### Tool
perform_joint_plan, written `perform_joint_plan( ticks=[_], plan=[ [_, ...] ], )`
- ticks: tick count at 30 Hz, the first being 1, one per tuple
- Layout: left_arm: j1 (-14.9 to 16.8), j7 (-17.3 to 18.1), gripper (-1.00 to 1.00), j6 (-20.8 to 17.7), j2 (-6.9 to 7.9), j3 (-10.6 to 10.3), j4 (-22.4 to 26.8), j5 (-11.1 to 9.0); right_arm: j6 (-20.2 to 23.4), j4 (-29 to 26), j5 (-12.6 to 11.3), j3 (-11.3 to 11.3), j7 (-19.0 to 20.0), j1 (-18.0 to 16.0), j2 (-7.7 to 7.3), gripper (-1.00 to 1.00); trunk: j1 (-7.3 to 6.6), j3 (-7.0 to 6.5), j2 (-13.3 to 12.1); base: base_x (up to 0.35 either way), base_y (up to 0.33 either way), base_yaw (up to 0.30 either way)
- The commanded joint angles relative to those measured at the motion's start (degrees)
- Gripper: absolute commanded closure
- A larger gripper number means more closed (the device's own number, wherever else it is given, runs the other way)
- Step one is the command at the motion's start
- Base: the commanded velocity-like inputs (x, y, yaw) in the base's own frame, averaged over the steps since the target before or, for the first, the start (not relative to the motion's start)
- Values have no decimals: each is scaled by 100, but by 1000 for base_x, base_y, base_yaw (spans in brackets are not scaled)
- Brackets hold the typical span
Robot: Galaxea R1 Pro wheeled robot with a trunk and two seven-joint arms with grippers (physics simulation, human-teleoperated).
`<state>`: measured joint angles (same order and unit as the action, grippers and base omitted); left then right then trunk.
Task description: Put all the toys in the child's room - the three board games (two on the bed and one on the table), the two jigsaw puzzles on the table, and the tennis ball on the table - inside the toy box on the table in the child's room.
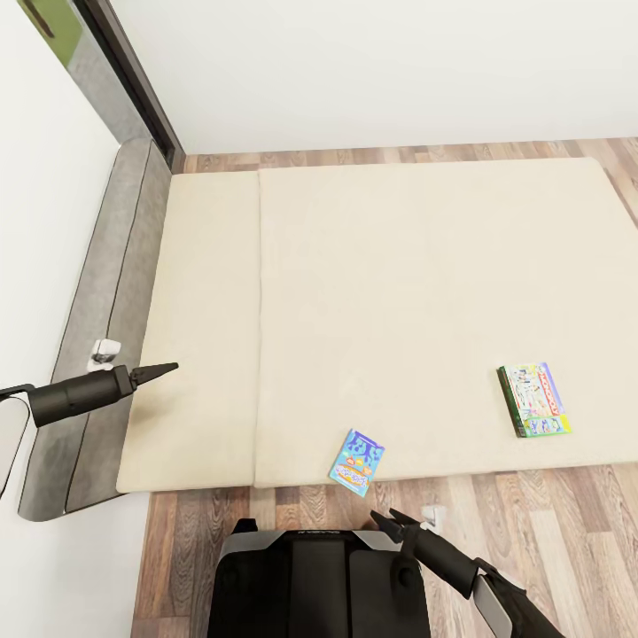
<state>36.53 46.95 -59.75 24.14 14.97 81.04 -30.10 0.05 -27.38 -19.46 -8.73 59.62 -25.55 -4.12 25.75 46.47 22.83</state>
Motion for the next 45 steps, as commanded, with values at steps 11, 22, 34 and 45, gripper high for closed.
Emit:
perform_joint_plan(
  ticks=[11,22,34,45],
  plan=[
    [3,34,-100,-20,0,6,0,22,-5,6,-14,-6,23,-2,-1,-100,3,6,8,0,0,0],
    [-13,1225,-100,-20,-26,-102,84,44,-5,5,-14,-6,23,-2,-1,-100,3,6,8,0,0,0],
    [165,1718,-100,-25,-506,-1120,83,25,-5,4,-14,-6,23,-2,3,-100,3,6,8,0,0,0],
    [761,1483,-100,-25,-1442,-1586,-111,57,-5,3,-14,-8,23,-2,0,-100,3,6,8,0,0,0]
  ],
)
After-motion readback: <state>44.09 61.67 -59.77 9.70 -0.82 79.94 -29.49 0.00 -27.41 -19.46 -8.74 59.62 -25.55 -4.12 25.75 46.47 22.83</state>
